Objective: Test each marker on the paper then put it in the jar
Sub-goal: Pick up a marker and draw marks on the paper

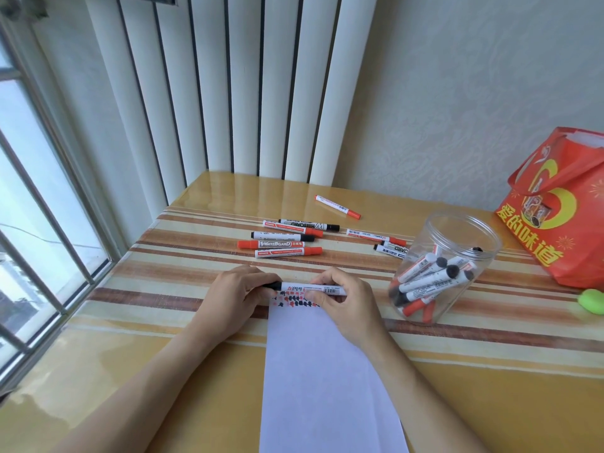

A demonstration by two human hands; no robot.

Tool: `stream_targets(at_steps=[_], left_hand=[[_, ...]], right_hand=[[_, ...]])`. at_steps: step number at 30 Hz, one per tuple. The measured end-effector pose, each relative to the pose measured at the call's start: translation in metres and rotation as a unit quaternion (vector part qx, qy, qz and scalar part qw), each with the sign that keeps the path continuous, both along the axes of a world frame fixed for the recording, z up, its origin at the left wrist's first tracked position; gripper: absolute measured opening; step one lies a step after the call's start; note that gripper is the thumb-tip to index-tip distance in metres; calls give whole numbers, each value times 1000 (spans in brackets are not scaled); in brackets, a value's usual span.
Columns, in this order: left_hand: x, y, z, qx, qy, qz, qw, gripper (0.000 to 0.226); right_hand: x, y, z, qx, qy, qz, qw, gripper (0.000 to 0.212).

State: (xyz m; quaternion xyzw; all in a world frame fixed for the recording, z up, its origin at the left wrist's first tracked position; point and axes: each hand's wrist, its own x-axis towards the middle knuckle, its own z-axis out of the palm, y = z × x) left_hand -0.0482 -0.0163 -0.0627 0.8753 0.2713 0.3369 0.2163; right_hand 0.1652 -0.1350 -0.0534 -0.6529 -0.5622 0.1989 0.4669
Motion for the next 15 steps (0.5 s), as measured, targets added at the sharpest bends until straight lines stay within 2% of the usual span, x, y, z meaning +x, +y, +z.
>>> stream_targets(at_steps=[8,11,15], left_hand=[[1,3,-5,17,-15,-8,1000,26],[3,2,-4,38,-24,-7,999,34],[4,-1,-1,42,-21,6,999,36]], right_hand=[[2,-1,4,6,-33,2,999,15],[1,1,12,55,-56,-17,997,8],[-4,5,26,97,56,-18,994,15]])
